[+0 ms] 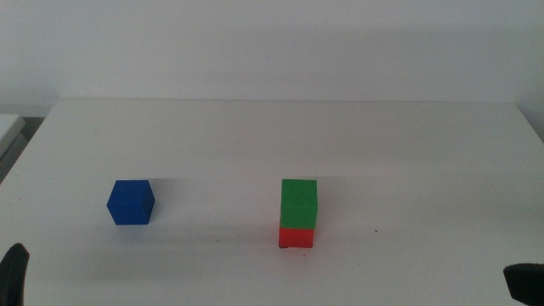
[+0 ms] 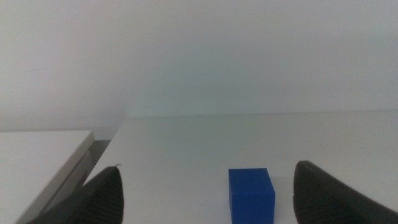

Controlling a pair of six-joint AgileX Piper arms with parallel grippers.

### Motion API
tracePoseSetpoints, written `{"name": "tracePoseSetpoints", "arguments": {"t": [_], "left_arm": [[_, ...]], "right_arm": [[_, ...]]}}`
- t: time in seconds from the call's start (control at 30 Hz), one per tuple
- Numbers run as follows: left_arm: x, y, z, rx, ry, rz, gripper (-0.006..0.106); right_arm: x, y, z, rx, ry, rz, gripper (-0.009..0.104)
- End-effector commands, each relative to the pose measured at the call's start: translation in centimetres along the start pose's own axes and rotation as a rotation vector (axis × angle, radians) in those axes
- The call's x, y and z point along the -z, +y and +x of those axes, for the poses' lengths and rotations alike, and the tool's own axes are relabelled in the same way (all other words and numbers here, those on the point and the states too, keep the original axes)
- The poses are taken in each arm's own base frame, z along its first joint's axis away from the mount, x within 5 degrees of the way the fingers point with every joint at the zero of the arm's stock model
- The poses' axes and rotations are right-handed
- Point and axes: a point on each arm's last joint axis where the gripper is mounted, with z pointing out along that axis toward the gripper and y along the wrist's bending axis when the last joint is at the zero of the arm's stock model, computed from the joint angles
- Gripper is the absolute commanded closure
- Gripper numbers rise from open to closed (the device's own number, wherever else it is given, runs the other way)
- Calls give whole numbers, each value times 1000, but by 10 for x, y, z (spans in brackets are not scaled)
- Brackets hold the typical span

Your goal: Stack red cubes first, then green, then blue cubes in a specific spot.

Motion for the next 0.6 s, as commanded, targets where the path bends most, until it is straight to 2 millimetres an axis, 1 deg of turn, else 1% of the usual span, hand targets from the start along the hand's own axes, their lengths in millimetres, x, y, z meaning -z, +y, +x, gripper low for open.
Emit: {"name": "tracePoseSetpoints", "arguments": {"t": [0.0, 0.13, 0.17, 0.23, 0.3, 0.4, 0.47, 0.53, 0.57], "left_arm": [[0, 0, -1, -4, -17, -1, 7], [0, 0, -2, -4, -17, -2, 7], [3, 0, -27, -5, -18, 0, 7], [1, -1, -59, -12, 55, 1, 7], [-4, -1, -100, -26, 172, -1, 7], [-16, 0, -149, -40, 364, -7, 7], [-24, 0, -172, -39, 482, -7, 7], [-37, 0, -182, -40, 623, -7, 7], [-43, 0, -184, -39, 679, -7, 7]], "right_arm": [[1, 0, 0, 12, -10, -1, 2], [1, 0, 0, 12, -10, -1, 2], [1, 0, 0, 12, -10, -1, 2], [1, 0, 0, 12, -10, -1, 2], [1, 0, 0, 12, -10, -1, 2], [1, 0, 0, 12, -10, -1, 2], [1, 0, 0, 12, -10, -1, 2], [1, 0, 0, 12, -10, -1, 2], [1, 0, 0, 12, -10, -1, 2]]}}
